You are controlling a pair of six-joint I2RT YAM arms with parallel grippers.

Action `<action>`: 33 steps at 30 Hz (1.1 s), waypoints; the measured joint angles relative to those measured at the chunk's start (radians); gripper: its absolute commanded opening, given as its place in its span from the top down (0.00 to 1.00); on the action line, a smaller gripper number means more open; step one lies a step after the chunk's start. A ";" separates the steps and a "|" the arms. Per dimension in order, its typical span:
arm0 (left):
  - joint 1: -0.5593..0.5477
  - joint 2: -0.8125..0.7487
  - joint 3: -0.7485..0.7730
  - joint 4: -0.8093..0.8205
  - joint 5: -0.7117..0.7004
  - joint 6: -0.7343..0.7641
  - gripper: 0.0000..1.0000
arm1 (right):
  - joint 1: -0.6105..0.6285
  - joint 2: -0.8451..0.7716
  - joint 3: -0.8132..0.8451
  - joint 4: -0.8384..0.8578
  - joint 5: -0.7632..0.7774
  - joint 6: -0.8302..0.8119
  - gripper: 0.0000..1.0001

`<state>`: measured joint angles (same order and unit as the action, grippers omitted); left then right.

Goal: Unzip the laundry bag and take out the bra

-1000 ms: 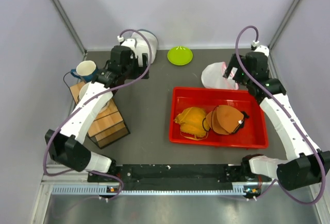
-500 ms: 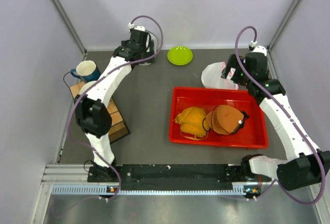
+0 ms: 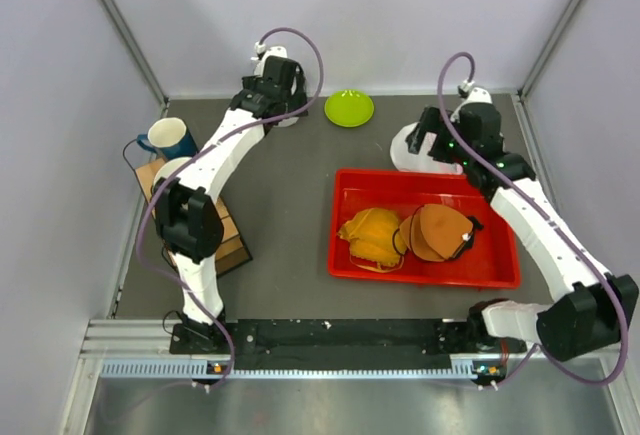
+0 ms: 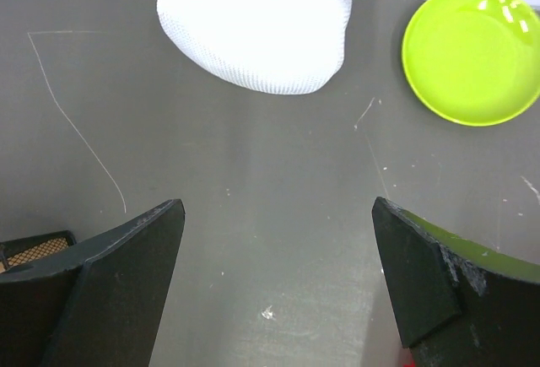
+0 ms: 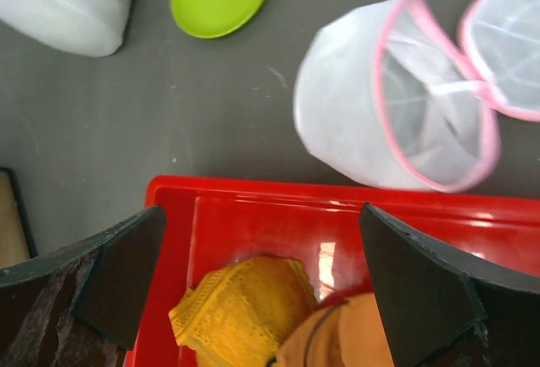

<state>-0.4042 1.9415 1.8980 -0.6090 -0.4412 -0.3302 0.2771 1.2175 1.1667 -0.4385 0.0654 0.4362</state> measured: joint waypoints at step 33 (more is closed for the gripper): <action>0.005 -0.533 -0.062 -0.239 0.067 -0.020 0.01 | 0.280 0.987 0.685 0.627 -0.152 -0.194 0.01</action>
<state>-0.3992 1.4090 1.8359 -0.8478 -0.3744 -0.3500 0.5575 2.2044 1.8515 0.1883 -0.0868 0.2420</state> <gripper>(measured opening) 0.990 0.987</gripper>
